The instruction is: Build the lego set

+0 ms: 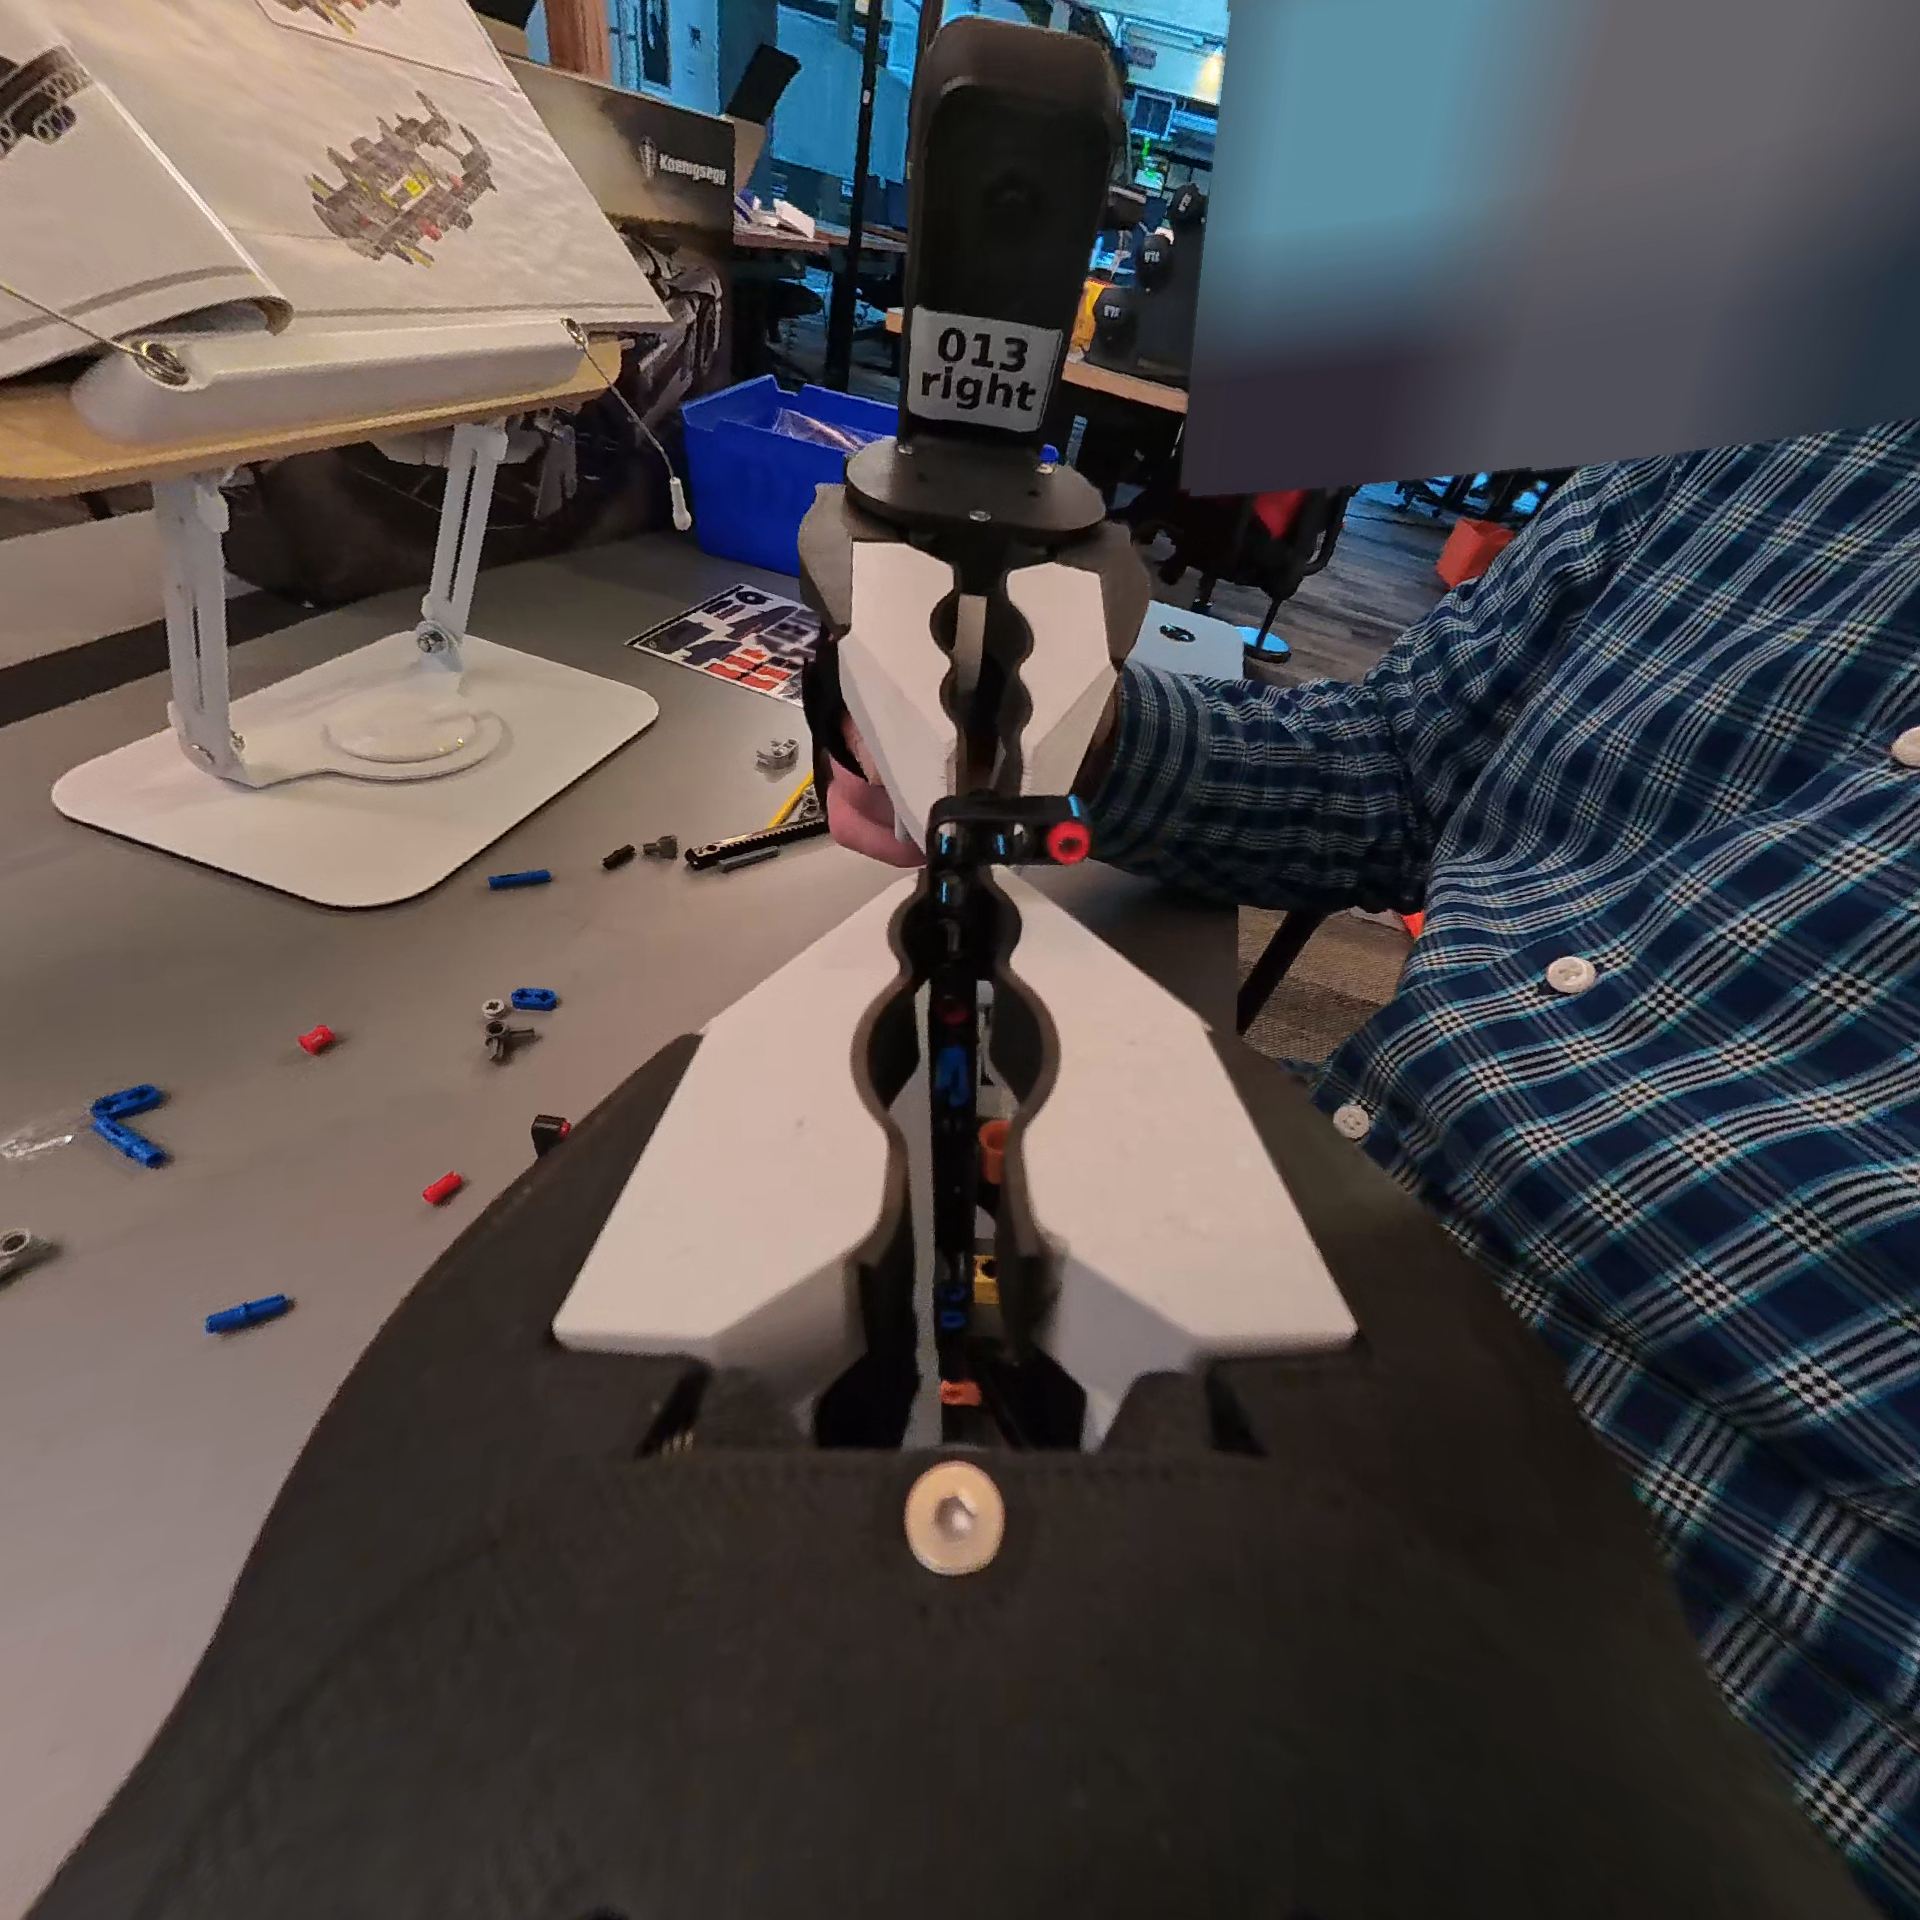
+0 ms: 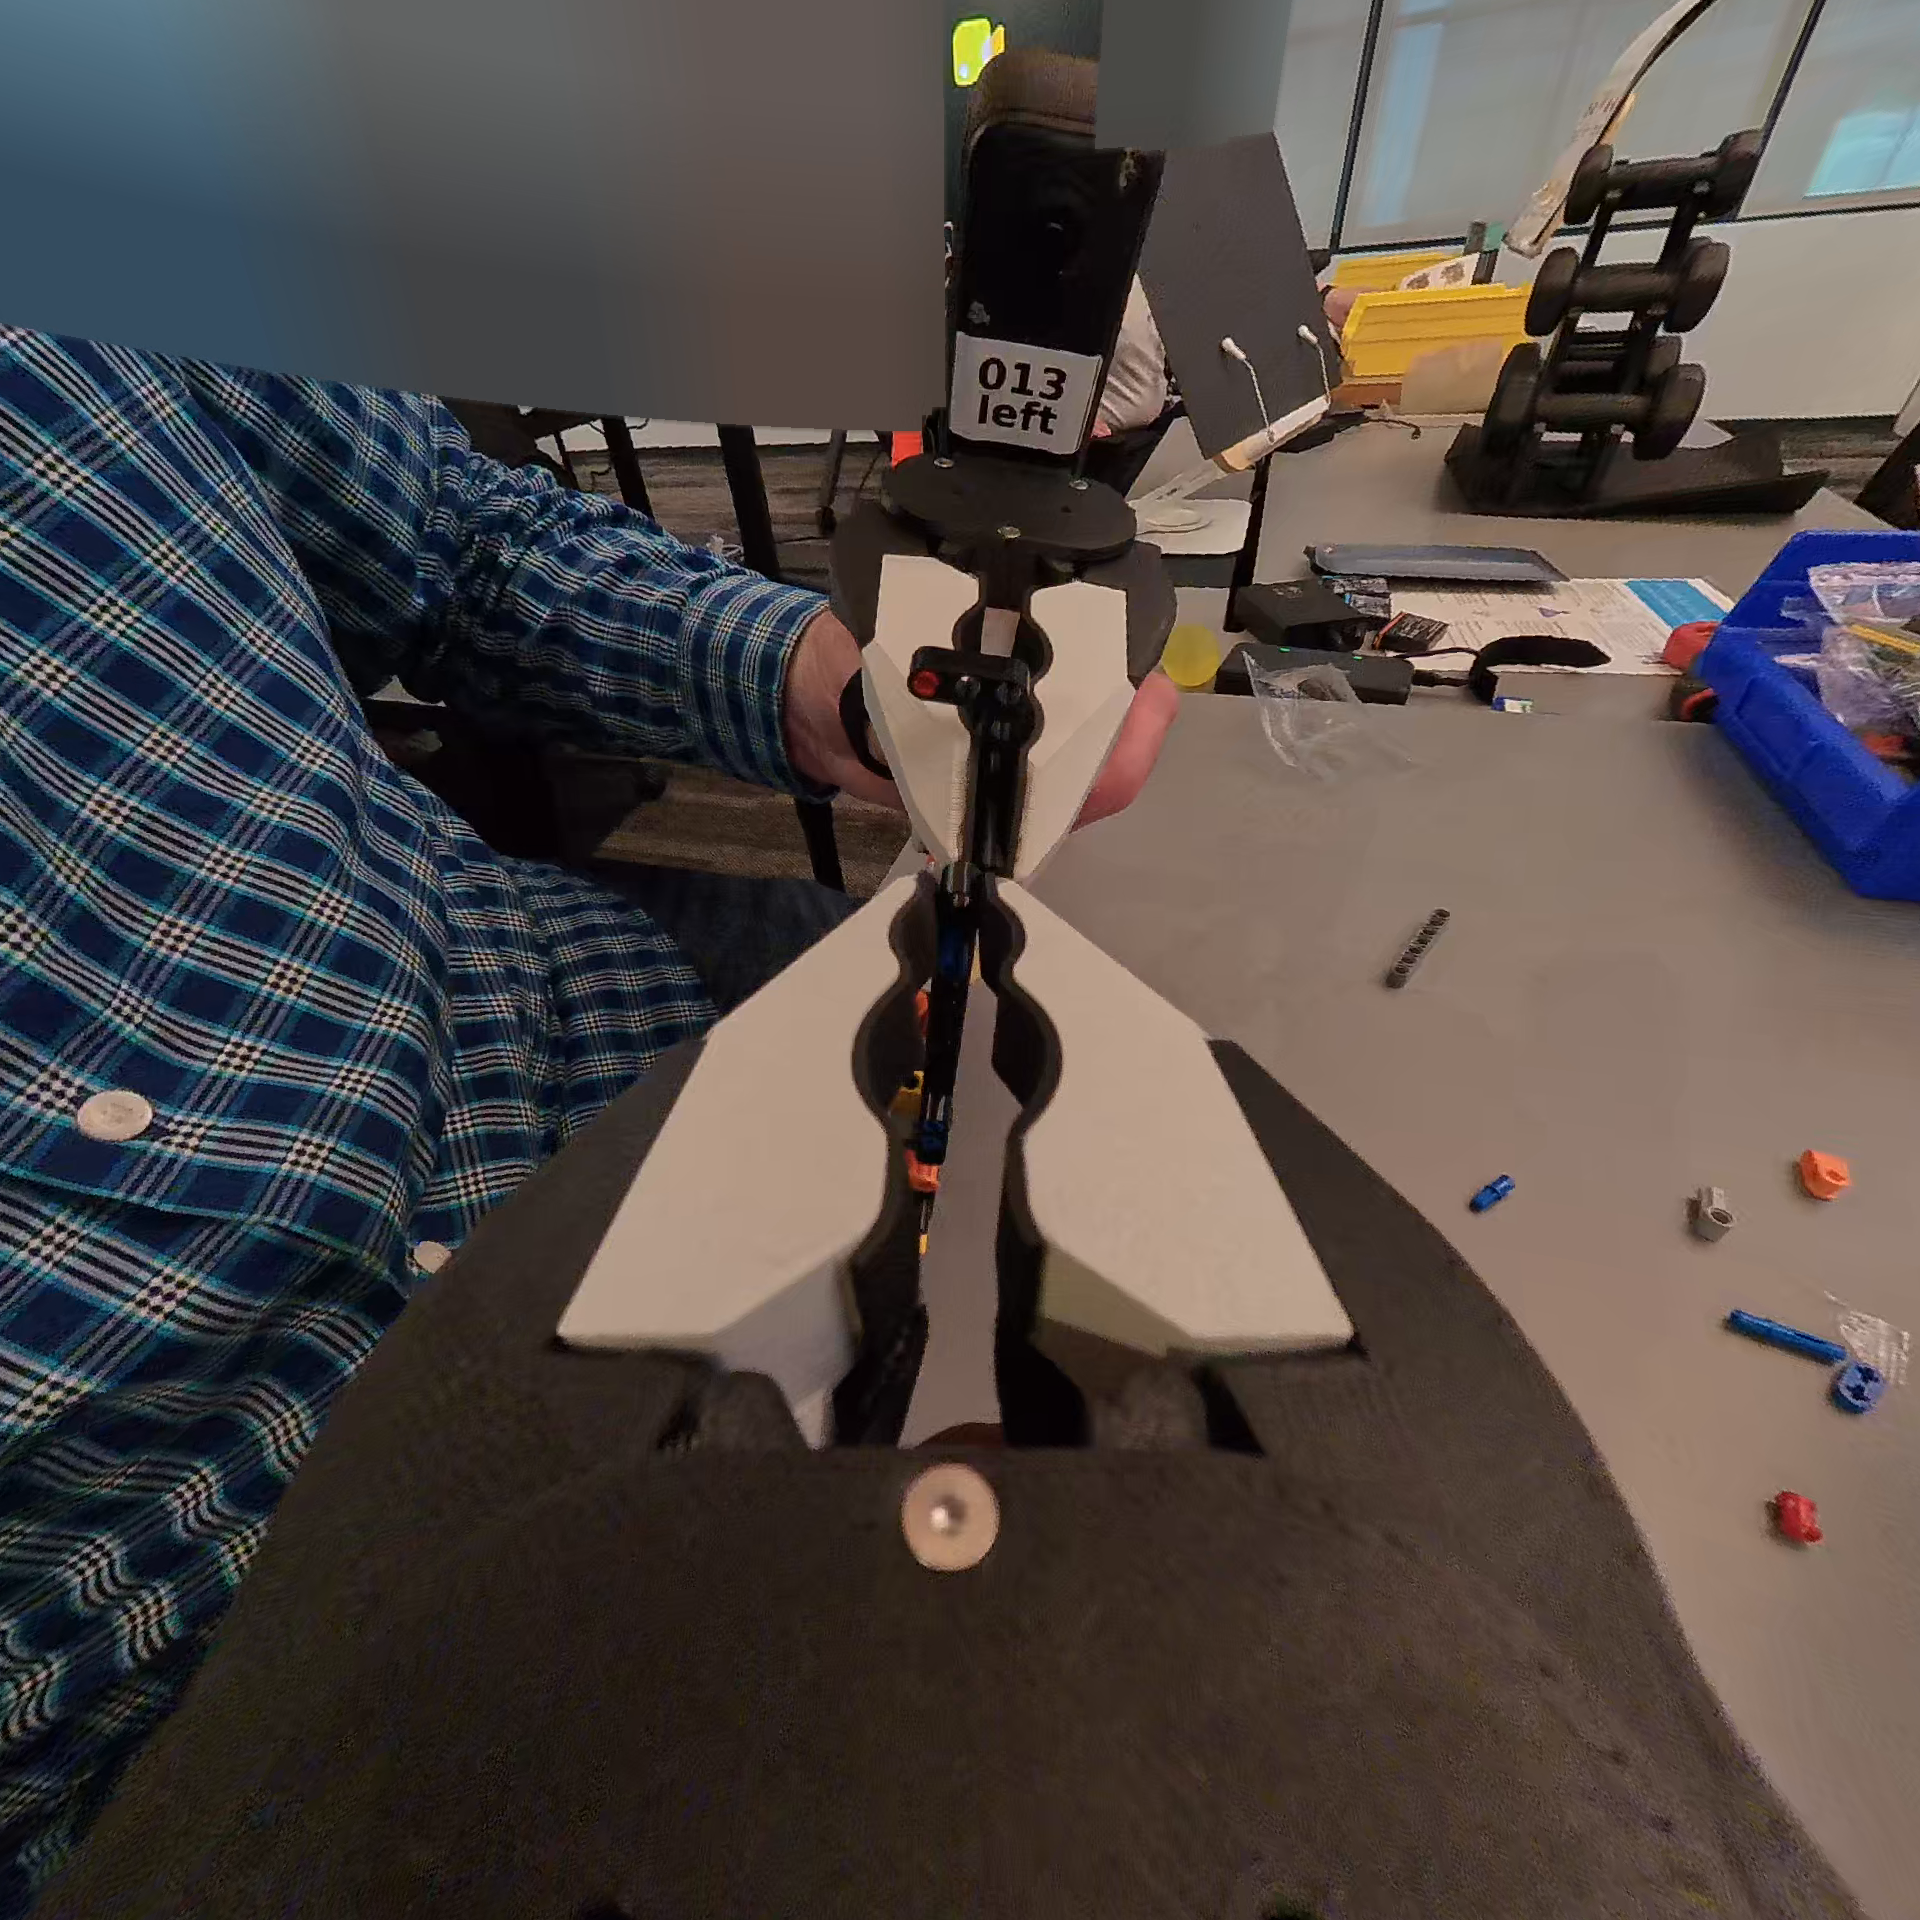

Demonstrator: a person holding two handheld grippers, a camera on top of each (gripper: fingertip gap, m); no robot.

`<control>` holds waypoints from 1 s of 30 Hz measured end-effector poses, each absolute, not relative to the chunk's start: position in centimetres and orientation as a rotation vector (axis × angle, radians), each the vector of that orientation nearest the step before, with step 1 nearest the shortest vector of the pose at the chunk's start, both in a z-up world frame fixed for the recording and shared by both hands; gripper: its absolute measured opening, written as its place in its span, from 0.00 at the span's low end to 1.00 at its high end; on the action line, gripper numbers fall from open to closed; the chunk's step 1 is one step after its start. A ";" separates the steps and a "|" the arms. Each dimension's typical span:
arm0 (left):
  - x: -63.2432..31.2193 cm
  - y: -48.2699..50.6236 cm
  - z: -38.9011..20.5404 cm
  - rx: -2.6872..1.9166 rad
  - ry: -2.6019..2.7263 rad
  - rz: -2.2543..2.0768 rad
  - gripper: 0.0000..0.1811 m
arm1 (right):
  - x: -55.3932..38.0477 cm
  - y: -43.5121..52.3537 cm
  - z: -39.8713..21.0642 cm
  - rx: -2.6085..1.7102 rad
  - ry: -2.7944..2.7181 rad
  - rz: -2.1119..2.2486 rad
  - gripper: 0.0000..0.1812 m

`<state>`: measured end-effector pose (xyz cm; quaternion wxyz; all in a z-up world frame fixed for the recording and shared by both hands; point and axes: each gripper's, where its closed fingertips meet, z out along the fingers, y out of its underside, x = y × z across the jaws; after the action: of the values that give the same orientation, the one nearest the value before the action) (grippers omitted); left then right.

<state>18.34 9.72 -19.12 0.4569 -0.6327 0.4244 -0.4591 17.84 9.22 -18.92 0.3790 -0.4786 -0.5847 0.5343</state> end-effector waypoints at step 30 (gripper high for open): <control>17.9 9.9 -19.0 -1.586 1.007 -1.061 0.02 | 18.8 10.1 -19.1 -1.276 -1.445 1.247 0.01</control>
<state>17.92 9.92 -19.02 0.4723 -0.6478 0.4113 -0.4336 18.80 10.08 -19.05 0.4101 -0.5069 -0.5739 0.4954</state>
